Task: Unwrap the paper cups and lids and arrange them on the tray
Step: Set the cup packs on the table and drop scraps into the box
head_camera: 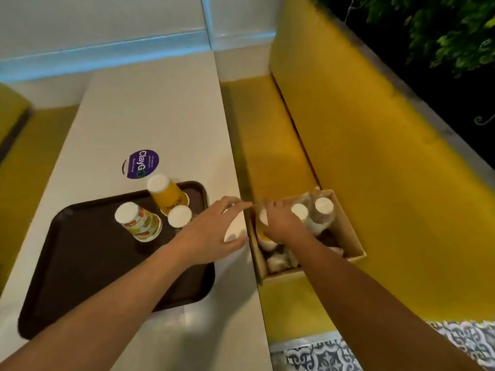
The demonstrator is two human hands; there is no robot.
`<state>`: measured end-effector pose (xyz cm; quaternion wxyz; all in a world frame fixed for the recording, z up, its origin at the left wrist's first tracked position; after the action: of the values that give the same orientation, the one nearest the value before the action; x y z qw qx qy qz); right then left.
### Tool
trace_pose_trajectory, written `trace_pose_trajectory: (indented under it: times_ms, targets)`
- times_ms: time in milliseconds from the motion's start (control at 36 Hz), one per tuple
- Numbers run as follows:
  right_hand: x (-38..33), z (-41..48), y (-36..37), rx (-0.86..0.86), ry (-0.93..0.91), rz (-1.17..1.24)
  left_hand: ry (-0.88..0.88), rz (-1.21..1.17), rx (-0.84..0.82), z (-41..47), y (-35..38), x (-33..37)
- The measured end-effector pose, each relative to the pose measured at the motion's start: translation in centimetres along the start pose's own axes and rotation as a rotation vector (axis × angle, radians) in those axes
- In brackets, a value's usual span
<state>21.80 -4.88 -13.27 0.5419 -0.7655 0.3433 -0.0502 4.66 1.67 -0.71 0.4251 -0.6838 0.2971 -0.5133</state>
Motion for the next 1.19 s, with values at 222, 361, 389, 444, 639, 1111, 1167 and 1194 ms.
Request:
trace_pose_trajectory:
  times_ms: [222,361,389,444,639,1111,1167,1194]
  targets:
    - [0.4,0.9,0.9,0.057,-0.023,0.022,-0.015,0.004,0.021,0.8,1.9,-1.7]
    - [1.0,0.1,-1.2,0.082,-0.047,0.059,-0.032,0.008,0.042,1.2,1.8,-1.5]
    - [1.1,-0.3,-1.9,0.087,-0.045,0.07,-0.02,0.018,0.05,1.3,1.8,-1.2]
    - [1.4,-1.0,-3.5,0.099,-0.033,0.078,-0.01,0.03,0.061,1.6,1.6,-0.9]
    - [2.4,-5.4,-11.9,0.198,0.033,0.341,-0.154,-0.149,0.018,2.6,0.9,0.9]
    - [2.2,-14.0,-28.3,0.535,-0.102,1.184,-0.194,-0.585,0.172,5.2,-3.9,4.7]
    - [0.8,-14.2,-28.6,0.515,-0.161,1.248,-0.182,-0.619,0.23,4.7,-5.4,5.0]
    - [-0.1,-14.1,-28.6,0.487,-0.195,1.271,-0.175,-0.631,0.259,4.4,-6.3,5.1]
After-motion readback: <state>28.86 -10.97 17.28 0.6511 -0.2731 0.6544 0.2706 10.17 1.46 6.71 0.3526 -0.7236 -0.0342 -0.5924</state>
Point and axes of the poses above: each hand's wrist, its own z-axis towards the middle knuckle, its own y-axis out of the palm, x = y × z, the point moved 5 cm from there along z, towards the middle knuckle, and after that the axes turned 4 degrees about y, right-handed, at the moved point
